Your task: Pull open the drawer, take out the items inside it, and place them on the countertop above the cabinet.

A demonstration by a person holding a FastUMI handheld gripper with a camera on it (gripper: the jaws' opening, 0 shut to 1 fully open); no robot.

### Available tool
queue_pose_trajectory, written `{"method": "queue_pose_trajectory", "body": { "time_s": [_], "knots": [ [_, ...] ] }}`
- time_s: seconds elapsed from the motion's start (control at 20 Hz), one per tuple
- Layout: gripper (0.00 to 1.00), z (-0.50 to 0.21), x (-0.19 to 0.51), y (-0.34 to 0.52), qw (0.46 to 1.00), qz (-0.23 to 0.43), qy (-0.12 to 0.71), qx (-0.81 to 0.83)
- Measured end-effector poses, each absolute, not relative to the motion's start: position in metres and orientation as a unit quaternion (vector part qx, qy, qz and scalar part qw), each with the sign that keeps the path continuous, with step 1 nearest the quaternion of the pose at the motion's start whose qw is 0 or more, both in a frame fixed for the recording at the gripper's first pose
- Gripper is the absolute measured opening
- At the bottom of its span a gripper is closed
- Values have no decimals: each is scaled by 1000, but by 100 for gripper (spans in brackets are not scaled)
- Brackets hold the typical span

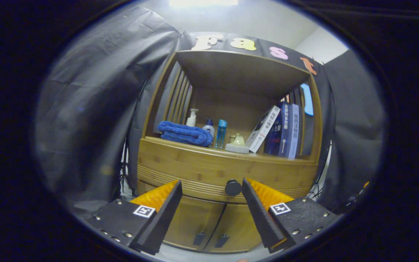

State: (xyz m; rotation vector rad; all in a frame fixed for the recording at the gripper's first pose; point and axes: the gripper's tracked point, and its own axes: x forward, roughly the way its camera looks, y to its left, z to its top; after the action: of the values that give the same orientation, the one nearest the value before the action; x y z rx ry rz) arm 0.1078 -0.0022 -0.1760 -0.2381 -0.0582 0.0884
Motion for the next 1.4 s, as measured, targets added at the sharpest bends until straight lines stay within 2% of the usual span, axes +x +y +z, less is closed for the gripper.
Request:
{"method": "queue_pose_trajectory", "body": {
  "time_s": [0.35, 0.65, 1.0, 1.4],
  "knots": [
    [99, -126, 38, 14, 996, 63, -15, -68],
    [99, -53, 1, -3, 997, 40, -40, -45],
    [99, -15, -9, -8, 998, 49, 8, 37],
    [99, 12, -19, -19, 999, 31, 5, 29]
  ]
}}
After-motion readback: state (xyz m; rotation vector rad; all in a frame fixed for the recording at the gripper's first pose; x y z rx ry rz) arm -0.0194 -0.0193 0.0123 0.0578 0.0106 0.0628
